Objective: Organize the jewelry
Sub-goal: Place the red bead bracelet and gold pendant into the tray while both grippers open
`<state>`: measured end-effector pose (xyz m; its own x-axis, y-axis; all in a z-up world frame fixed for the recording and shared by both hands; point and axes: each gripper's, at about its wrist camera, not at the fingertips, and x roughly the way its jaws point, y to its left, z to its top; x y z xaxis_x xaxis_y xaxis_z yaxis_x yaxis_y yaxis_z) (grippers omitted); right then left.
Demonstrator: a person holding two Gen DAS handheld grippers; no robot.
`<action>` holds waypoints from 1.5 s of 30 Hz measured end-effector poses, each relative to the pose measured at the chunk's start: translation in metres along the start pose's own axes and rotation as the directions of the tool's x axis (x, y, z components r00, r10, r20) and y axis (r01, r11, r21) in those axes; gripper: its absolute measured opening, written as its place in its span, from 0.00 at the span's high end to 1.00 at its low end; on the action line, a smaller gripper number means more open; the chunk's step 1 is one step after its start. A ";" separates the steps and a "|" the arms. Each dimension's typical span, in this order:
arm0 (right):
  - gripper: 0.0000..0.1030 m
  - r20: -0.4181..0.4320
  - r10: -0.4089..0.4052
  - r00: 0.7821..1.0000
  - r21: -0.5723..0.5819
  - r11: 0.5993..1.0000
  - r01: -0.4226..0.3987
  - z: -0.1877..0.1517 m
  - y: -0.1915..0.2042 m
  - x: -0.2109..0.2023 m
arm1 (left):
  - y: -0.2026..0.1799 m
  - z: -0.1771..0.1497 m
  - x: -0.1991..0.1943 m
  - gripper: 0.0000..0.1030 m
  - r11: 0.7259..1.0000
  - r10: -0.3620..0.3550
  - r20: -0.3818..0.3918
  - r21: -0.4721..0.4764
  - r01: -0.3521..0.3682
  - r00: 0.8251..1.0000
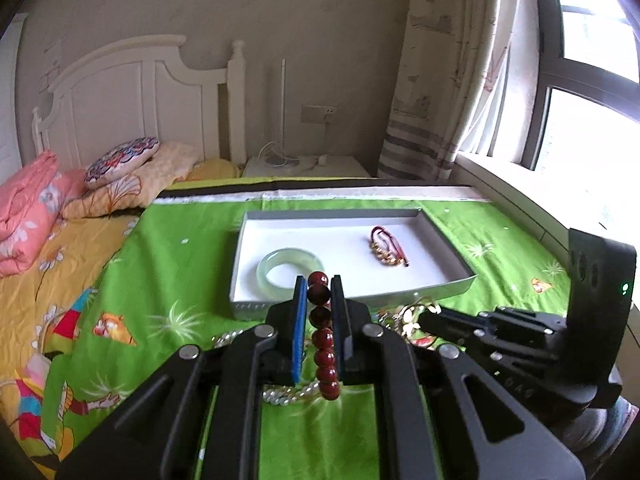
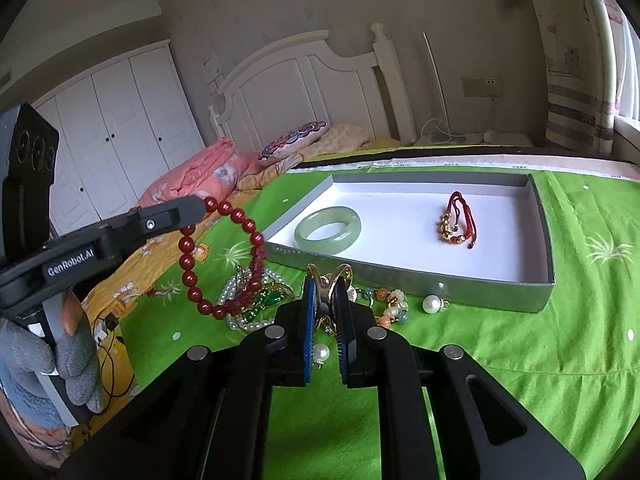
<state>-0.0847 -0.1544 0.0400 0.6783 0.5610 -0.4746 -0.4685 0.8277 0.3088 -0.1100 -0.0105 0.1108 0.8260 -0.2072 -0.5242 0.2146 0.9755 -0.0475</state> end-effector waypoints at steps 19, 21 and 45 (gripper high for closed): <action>0.89 0.028 -0.020 0.999 0.123 0.992 0.017 0.028 -0.031 -0.007 | -0.018 0.055 0.089 0.89 0.994 -0.089 -0.060 0.058 0.093 0.994; 0.89 0.028 -0.055 0.998 0.128 0.990 0.051 0.036 -0.038 -0.006 | -0.024 0.059 0.098 0.89 0.993 -0.090 -0.068 0.071 0.094 0.994; 0.38 -0.017 -0.358 0.934 0.087 0.930 0.358 0.049 -0.086 0.008 | 0.013 0.061 0.159 0.18 0.981 0.190 -0.073 0.042 -0.188 0.979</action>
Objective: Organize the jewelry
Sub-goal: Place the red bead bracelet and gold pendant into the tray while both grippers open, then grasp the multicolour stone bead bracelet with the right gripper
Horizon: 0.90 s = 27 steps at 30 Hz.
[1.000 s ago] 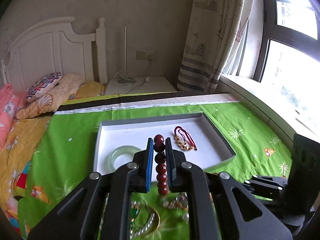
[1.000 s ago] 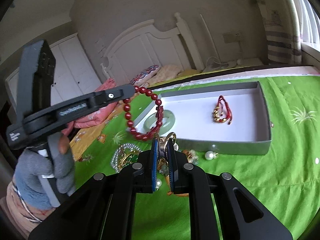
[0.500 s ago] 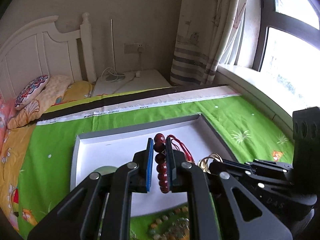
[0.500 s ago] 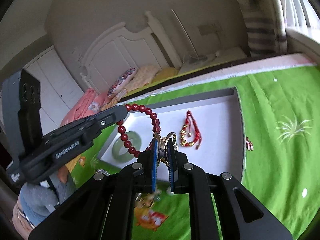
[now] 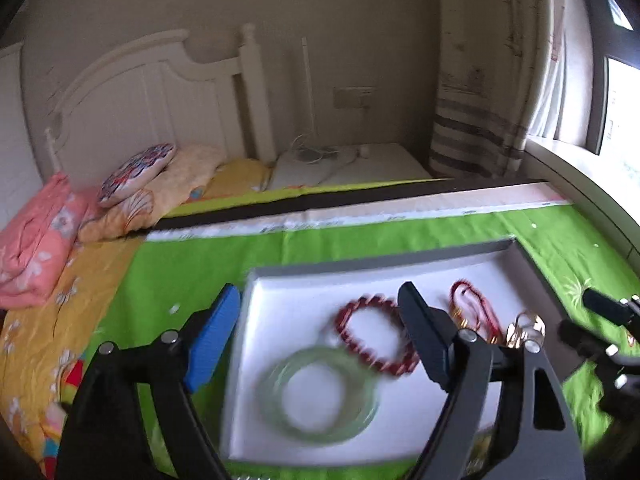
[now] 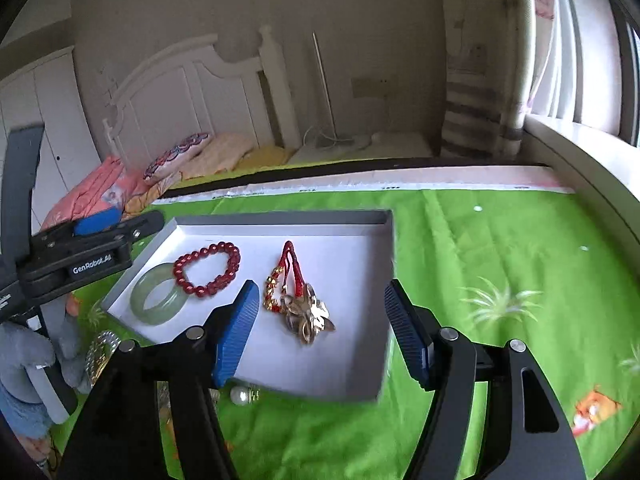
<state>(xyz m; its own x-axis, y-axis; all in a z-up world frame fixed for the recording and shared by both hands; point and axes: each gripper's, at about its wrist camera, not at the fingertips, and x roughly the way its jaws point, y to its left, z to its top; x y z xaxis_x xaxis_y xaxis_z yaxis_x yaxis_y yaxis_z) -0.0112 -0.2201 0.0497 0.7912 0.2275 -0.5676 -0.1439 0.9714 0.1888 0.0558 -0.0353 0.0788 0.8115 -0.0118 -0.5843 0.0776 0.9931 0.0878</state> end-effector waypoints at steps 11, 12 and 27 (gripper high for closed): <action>0.37 -0.026 0.084 0.996 0.052 0.995 -0.082 -0.043 -0.008 -0.037 | 0.078 -0.086 -0.064 0.02 0.979 0.034 -0.040 -0.197 -0.042 0.999; 0.37 -0.021 0.091 0.996 0.052 0.995 -0.090 -0.044 -0.007 -0.038 | 0.083 -0.093 -0.067 0.02 0.977 0.027 -0.037 -0.211 -0.034 0.999; 0.34 -0.025 0.130 0.991 0.075 0.989 -0.128 -0.042 -0.011 -0.035 | 0.120 -0.126 -0.069 0.02 0.923 -0.131 -0.029 -0.368 0.112 0.991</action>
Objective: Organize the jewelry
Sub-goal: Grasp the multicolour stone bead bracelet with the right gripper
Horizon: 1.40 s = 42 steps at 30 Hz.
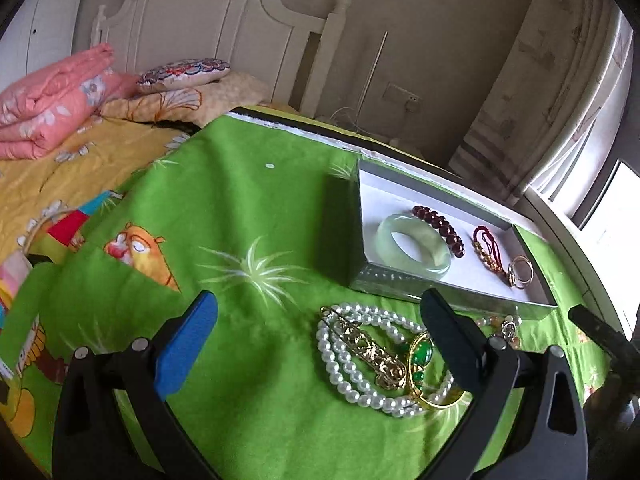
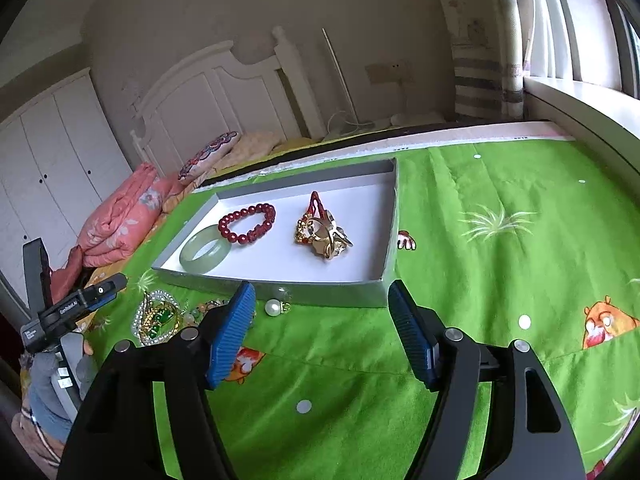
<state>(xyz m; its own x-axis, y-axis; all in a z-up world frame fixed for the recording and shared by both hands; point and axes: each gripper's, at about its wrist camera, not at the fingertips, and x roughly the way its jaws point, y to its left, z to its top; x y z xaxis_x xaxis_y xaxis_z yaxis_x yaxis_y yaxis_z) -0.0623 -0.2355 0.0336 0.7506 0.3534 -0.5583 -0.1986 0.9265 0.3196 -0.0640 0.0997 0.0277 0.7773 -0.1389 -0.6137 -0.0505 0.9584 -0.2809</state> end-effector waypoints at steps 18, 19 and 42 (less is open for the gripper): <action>0.70 -0.143 0.017 0.990 -0.052 0.998 -0.024 -0.010 0.058 0.034 | 0.006 0.000 0.000 0.02 0.997 -0.065 0.001 -0.036 0.065 0.998; 0.71 -0.144 0.001 0.990 -0.064 0.998 -0.010 -0.011 0.060 0.036 | 0.006 0.000 0.000 0.02 0.997 -0.068 0.004 -0.036 0.068 0.998; 0.81 -0.124 -0.099 0.987 -0.213 0.974 0.071 -0.021 0.099 0.046 | 0.007 -0.002 -0.009 0.02 0.994 -0.101 0.041 -0.040 0.102 0.994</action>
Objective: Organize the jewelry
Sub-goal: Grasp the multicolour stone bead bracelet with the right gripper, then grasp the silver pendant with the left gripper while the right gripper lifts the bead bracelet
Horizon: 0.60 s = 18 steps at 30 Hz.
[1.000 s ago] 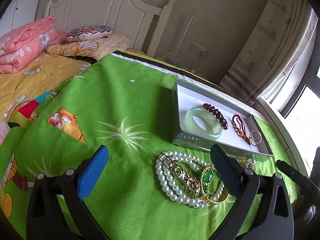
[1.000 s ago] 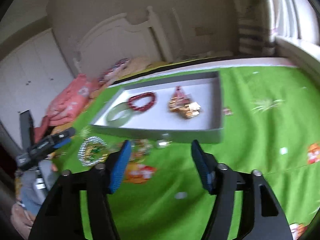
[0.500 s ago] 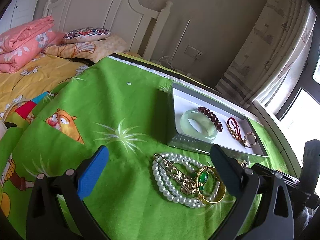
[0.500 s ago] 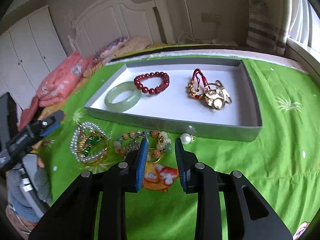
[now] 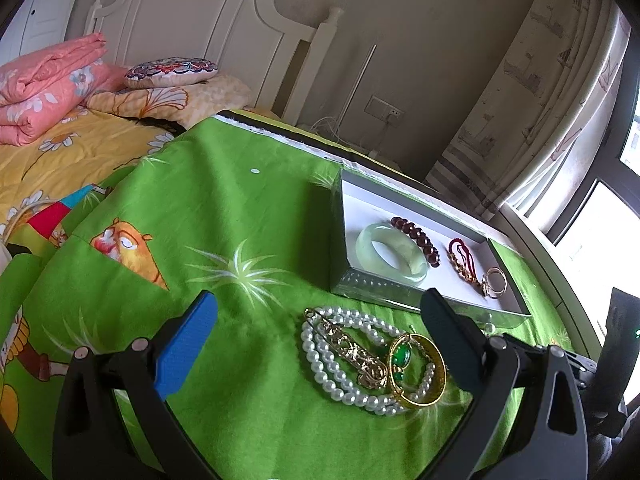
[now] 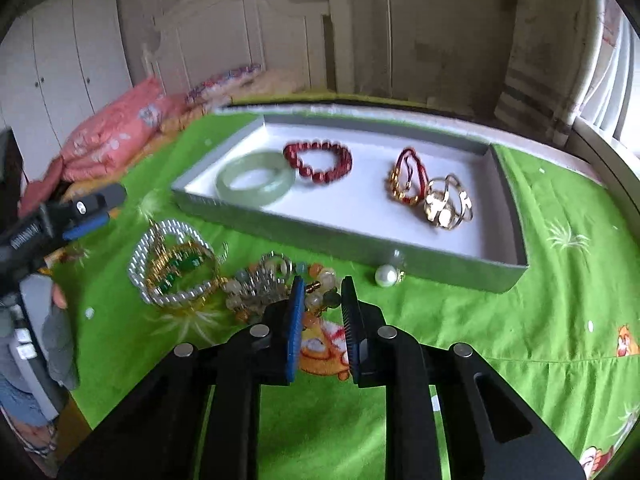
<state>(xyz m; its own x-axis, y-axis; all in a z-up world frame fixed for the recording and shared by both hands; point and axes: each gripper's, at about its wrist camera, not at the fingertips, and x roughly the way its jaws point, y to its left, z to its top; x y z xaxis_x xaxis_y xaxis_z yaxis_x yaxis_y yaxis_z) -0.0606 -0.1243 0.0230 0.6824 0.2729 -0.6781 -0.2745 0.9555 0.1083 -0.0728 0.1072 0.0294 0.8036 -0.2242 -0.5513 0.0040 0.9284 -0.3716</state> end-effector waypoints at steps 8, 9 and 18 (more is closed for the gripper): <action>0.81 0.056 0.073 0.996 0.020 0.997 -0.075 0.032 0.002 0.004 | -0.001 0.000 -0.001 0.02 1.000 0.002 -0.004 -0.002 -0.002 1.000; 0.81 0.067 0.096 0.993 0.019 0.995 -0.097 0.036 0.004 0.003 | -0.001 -0.001 -0.001 0.02 1.000 0.003 -0.004 -0.003 -0.003 1.000; 0.81 0.152 0.092 0.984 0.010 0.995 -0.094 0.042 0.000 -0.045 | -0.003 -0.002 0.001 0.02 1.000 0.005 -0.010 -0.007 -0.005 1.000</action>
<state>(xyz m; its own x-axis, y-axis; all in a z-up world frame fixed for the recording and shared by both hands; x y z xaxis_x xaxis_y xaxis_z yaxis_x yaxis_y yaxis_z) -0.0631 -0.1316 0.0836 0.7496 0.3734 -0.5465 -0.3311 0.9265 0.1790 -0.0730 0.1037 0.0290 0.7974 -0.2228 -0.5608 -0.0038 0.9275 -0.3739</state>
